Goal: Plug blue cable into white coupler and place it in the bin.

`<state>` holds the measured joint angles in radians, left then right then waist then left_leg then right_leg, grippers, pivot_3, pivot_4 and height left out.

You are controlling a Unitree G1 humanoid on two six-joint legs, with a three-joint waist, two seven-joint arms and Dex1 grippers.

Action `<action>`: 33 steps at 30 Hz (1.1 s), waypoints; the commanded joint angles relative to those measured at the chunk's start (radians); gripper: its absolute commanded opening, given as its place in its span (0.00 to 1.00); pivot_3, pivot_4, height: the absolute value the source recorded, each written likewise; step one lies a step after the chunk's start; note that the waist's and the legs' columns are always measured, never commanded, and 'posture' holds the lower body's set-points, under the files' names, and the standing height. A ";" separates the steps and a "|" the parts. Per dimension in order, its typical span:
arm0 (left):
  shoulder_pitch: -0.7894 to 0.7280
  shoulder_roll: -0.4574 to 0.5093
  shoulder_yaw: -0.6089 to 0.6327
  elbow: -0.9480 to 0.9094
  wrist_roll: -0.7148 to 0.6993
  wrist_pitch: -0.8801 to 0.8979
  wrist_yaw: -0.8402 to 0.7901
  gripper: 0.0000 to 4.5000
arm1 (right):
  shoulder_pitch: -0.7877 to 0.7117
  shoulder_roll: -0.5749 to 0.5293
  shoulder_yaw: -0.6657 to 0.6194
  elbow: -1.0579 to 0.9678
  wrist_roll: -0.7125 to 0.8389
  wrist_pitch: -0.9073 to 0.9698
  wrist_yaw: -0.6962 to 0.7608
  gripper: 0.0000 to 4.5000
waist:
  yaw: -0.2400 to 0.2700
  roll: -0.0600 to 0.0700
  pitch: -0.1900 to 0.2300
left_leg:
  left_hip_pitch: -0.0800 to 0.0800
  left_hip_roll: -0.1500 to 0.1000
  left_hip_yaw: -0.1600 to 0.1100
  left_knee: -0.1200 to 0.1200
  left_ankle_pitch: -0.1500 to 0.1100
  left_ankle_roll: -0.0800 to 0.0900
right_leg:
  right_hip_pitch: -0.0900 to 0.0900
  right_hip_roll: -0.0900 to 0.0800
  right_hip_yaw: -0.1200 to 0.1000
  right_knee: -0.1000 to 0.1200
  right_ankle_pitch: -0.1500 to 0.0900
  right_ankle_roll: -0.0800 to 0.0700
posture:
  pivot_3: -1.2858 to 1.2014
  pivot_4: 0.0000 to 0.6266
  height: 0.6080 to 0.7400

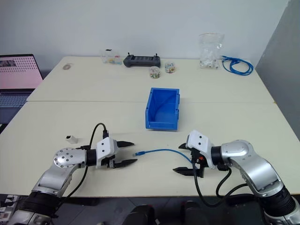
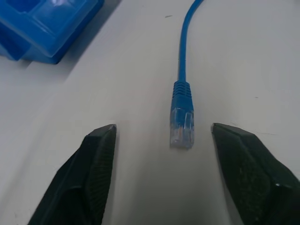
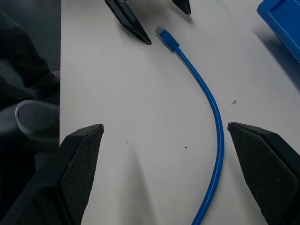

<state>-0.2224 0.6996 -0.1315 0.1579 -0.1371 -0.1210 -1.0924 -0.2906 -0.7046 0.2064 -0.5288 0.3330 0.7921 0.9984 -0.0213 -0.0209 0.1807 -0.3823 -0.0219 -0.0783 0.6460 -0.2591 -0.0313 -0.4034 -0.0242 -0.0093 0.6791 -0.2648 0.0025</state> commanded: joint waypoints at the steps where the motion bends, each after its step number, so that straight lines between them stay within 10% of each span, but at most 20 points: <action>1: -0.005 0.008 -0.069 0.058 0.076 0.001 -0.025 0.55 | 0.007 0.011 -0.062 -0.061 0.067 0.027 -0.030 1.00 | 0.001 0.000 -0.001 | 0.000 0.000 0.000 0.000 0.000 0.000 | 0.000 0.000 0.000 0.000 0.000 0.000 | 0.52 0.24 1.00; 12: -0.063 0.023 -0.162 0.151 0.166 -0.028 -0.057 0.06 | 0.016 0.039 -0.136 -0.104 0.189 0.010 -0.075 1.00 | 0.004 0.008 -0.010 | 0.003 0.000 0.000 0.000 0.000 0.000 | 0.004 0.000 0.000 -0.001 -0.001 0.001 | 0.52 0.24 1.00; 21: -0.086 0.006 -0.145 0.037 0.048 0.163 -0.119 0.05 | 0.123 0.055 -0.166 -0.171 0.194 -0.127 -0.100 1.00 | 0.001 0.010 -0.013 | 0.016 0.000 -0.001 -0.003 -0.001 0.002 | 0.019 0.000 -0.001 -0.007 -0.004 0.004 | 0.52 0.24 1.00; 33: -0.238 -0.090 -0.039 -0.209 -0.276 0.720 -0.117 0.05 | 0.187 -0.062 -0.307 -0.281 0.552 0.167 -0.183 1.00 | -0.004 -0.005 -0.002 | 0.008 0.001 -0.004 -0.002 -0.001 0.001 | 0.013 0.001 -0.003 -0.007 -0.004 0.004 | 0.52 0.24 1.00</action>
<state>-0.4401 0.6010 -0.2090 0.0147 -0.3524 0.5297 -1.2037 -0.1198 -0.7527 -0.0622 -0.7701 0.8381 0.9460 0.8415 -0.0251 -0.0255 0.1783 -0.3743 -0.0212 -0.0823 0.6444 -0.2604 -0.0299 -0.3900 -0.0232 -0.0118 0.6722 -0.2692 0.0069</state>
